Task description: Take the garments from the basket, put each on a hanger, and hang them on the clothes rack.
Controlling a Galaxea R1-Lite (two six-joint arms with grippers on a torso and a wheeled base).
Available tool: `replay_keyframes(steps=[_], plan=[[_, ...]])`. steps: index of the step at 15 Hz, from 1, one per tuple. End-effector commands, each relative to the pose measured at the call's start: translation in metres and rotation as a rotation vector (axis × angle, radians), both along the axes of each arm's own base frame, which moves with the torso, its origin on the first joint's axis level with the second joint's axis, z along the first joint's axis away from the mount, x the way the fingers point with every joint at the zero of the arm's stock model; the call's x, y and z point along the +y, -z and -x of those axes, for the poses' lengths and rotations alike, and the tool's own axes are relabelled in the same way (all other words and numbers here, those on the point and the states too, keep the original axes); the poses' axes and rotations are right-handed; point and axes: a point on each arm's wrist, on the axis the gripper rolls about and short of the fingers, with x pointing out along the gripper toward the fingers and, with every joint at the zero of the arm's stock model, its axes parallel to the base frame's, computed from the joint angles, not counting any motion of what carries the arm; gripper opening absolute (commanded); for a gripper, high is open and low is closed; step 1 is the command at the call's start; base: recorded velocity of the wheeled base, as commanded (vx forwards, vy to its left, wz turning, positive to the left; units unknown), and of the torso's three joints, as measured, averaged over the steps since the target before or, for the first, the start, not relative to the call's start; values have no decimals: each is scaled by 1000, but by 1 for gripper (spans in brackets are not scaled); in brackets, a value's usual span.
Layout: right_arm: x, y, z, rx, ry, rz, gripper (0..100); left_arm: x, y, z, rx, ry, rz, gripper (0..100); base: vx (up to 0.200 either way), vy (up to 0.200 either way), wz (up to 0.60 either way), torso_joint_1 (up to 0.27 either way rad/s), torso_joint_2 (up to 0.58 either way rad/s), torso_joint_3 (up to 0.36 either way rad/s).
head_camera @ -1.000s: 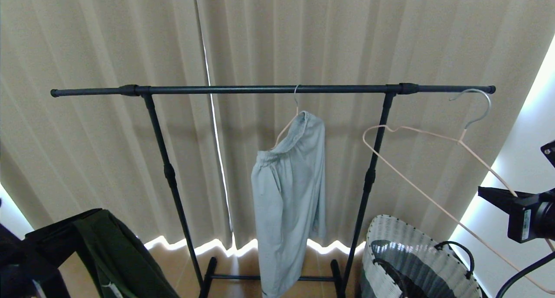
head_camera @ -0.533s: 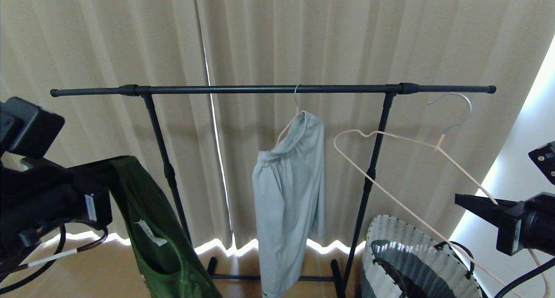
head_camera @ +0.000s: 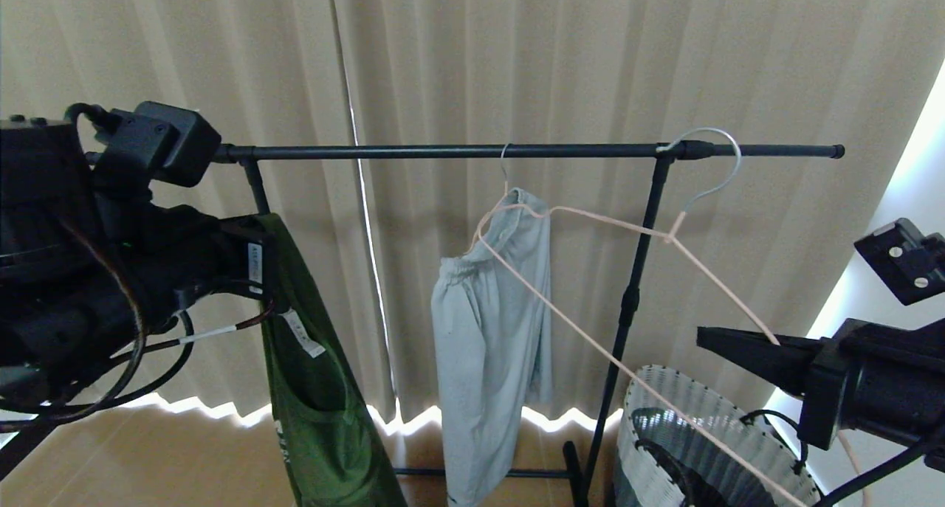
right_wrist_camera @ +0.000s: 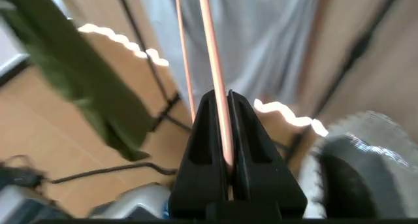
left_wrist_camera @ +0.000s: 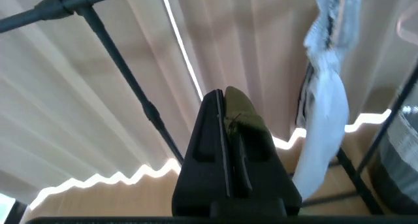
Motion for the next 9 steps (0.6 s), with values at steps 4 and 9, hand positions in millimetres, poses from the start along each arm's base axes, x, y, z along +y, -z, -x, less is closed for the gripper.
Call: replay_keyframes(steps=[4, 9], plan=[[46, 9, 0, 36, -175, -55, 0, -14, 3, -31, 20, -71, 18, 0, 0, 0, 0, 0, 0, 0], [62, 10, 16, 78, -268, -92, 0, -22, 12, -40, 46, -92, 14, 0, 0, 0, 0, 0, 0, 0]])
